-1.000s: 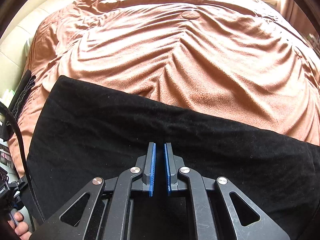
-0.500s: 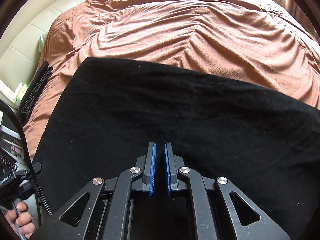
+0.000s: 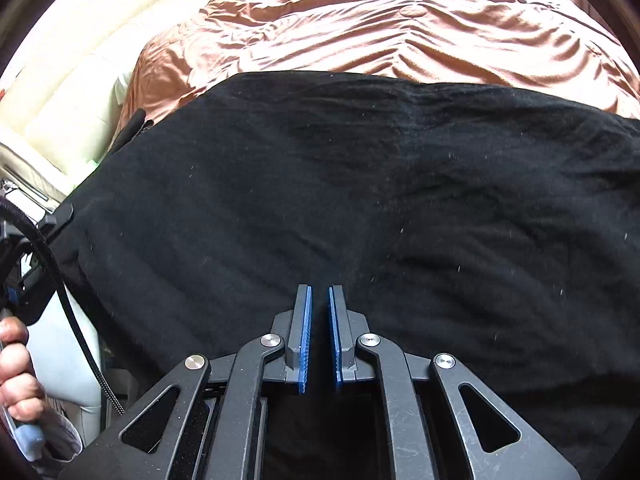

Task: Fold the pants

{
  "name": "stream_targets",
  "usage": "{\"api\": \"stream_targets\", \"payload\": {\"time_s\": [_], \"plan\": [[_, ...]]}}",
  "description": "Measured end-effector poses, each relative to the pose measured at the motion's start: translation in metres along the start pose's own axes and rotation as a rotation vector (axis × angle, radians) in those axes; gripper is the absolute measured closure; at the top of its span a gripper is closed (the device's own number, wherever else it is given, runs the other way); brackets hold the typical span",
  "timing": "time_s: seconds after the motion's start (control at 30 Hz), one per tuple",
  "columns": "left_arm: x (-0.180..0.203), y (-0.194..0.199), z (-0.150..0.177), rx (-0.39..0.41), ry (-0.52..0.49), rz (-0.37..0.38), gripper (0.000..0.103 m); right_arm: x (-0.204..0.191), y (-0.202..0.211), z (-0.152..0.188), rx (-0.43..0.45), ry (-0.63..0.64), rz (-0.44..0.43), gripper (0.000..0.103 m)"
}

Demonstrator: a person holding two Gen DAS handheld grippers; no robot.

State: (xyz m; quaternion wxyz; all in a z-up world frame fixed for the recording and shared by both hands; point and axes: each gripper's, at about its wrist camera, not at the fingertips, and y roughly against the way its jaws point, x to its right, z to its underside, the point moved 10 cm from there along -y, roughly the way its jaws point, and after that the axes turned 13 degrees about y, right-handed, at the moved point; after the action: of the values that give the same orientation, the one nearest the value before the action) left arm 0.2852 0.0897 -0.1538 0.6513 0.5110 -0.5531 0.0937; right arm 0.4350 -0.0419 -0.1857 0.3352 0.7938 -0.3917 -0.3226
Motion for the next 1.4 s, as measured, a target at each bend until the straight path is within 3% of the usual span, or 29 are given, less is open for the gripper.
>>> {"api": "stream_targets", "payload": {"time_s": [0.2,0.4,0.47,0.5,0.53,0.6,1.0,1.4], "plan": [[0.043,0.004,0.011,0.0,-0.081,0.033,0.091,0.0,0.024,0.021,0.032,-0.03,-0.083,0.097],[0.084,0.002,0.034,-0.017,-0.159,0.068,0.091,0.034,0.065,0.032,0.116,-0.116,-0.113,0.096],[0.096,0.0,0.042,-0.027,-0.182,0.077,0.091,0.051,0.081,0.037,0.148,-0.156,-0.101,0.091],[0.102,-0.002,0.047,-0.031,-0.194,0.079,0.091,0.058,0.089,0.04,0.164,-0.166,-0.088,0.069],[0.108,-0.003,0.052,-0.036,-0.205,0.082,0.091,0.066,0.098,0.042,0.183,-0.172,-0.076,0.033],[0.119,-0.006,0.061,-0.047,-0.227,0.09,0.091,0.074,0.114,0.048,0.225,-0.179,-0.066,0.006],[0.175,-0.036,0.132,-0.127,-0.355,0.11,0.091,0.113,0.185,0.099,0.33,-0.225,0.008,0.0],[0.198,-0.088,0.218,-0.266,-0.453,0.101,0.091,0.151,0.235,0.16,0.378,-0.345,0.061,0.0]]}}
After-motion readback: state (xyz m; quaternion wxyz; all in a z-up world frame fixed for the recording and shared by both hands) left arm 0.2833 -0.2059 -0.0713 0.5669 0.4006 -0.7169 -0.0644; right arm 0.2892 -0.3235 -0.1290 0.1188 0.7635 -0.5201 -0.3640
